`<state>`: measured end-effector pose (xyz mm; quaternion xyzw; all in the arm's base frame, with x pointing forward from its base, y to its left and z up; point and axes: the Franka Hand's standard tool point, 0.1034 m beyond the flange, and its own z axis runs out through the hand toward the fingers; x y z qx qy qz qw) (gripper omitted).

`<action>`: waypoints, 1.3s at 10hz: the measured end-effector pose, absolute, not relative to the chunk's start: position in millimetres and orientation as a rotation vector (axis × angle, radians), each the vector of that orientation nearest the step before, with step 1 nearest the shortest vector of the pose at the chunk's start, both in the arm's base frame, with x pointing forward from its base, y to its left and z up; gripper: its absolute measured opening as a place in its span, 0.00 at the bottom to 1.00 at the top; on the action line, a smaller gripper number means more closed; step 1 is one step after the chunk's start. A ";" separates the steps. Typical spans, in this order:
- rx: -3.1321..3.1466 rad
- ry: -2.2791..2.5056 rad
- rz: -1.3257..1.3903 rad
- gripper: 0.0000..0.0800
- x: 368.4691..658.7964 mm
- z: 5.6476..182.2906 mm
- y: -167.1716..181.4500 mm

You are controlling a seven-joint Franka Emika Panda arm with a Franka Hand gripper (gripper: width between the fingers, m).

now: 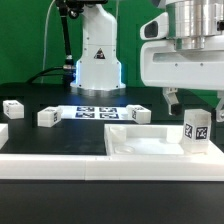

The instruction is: Assemble one leg

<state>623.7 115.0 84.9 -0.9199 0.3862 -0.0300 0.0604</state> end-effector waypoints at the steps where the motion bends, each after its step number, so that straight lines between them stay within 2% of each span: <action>1: -2.835 1.048 -0.098 0.81 623.6 84.8 116.8; 7: -3.064 0.160 -0.085 0.81 623.1 80.9 124.1; 12: -3.106 -0.326 -0.179 0.81 627.7 80.8 123.3; 13: -3.106 -0.325 -0.180 0.65 627.9 81.0 123.5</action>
Offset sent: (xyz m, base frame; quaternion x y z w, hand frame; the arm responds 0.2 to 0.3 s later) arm 0.0079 0.0132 -0.0064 -0.0068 -0.0378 -0.2931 0.9553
